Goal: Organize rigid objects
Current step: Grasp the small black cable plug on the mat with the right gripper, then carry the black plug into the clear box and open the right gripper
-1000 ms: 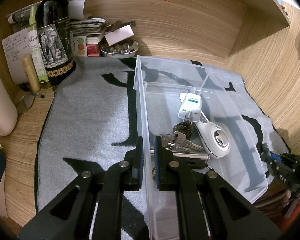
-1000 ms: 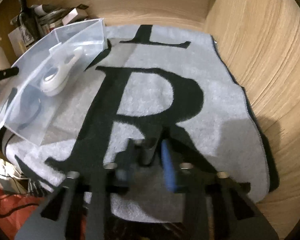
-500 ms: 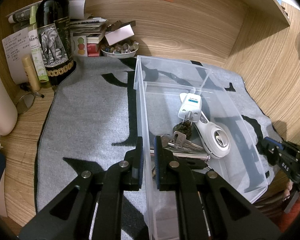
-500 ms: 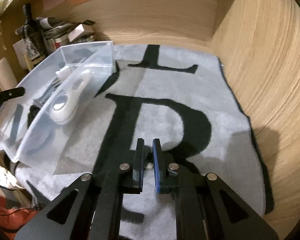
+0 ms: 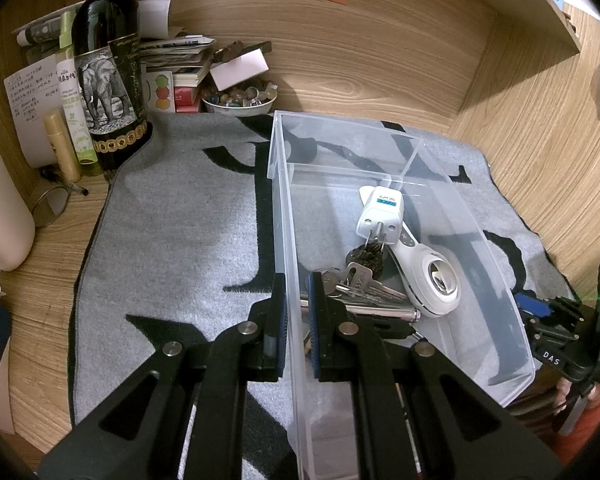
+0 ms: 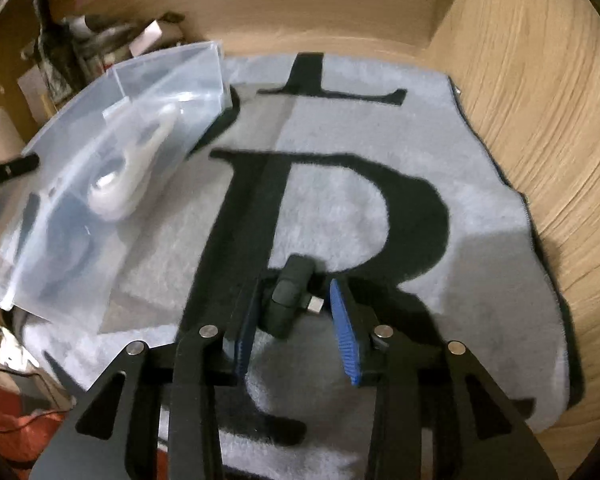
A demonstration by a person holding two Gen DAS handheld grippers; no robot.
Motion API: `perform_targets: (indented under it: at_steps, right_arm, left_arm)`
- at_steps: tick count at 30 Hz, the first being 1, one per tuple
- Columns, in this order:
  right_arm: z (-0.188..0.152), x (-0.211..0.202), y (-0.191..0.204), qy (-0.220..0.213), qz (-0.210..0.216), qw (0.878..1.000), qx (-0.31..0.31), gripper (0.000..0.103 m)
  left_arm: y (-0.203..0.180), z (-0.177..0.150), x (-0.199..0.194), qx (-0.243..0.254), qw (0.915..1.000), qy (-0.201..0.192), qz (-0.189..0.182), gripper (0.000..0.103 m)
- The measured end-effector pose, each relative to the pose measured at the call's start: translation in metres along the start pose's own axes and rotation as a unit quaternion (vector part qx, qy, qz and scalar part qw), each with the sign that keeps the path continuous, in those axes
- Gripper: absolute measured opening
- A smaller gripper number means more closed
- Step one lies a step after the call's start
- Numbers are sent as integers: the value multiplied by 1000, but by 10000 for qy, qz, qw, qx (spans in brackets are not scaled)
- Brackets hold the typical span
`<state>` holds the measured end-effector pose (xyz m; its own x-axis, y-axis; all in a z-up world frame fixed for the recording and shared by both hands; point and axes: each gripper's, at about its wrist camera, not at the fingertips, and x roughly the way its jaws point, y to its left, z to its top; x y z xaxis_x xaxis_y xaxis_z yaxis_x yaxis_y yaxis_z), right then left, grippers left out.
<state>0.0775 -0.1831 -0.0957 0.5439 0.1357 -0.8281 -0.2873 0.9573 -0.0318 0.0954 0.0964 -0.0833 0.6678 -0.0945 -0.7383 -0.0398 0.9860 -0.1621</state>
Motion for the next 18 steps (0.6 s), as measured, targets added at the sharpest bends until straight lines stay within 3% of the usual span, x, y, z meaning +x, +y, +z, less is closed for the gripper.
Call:
perform_targets:
  at_steps: [2, 8, 18]
  right_arm:
    - [0, -2, 0, -21, 44, 10000, 10, 24]
    - [5, -10, 2, -189, 92, 9998, 30, 24]
    - [45, -39, 29, -972, 219, 9944, -340, 24]
  left_arm:
    - [1, 0, 0, 1, 10000, 0, -2, 8]
    - [1, 0, 0, -1, 10000, 0, -3, 8]
    - [0, 0, 0, -7, 10000, 4, -3, 8]
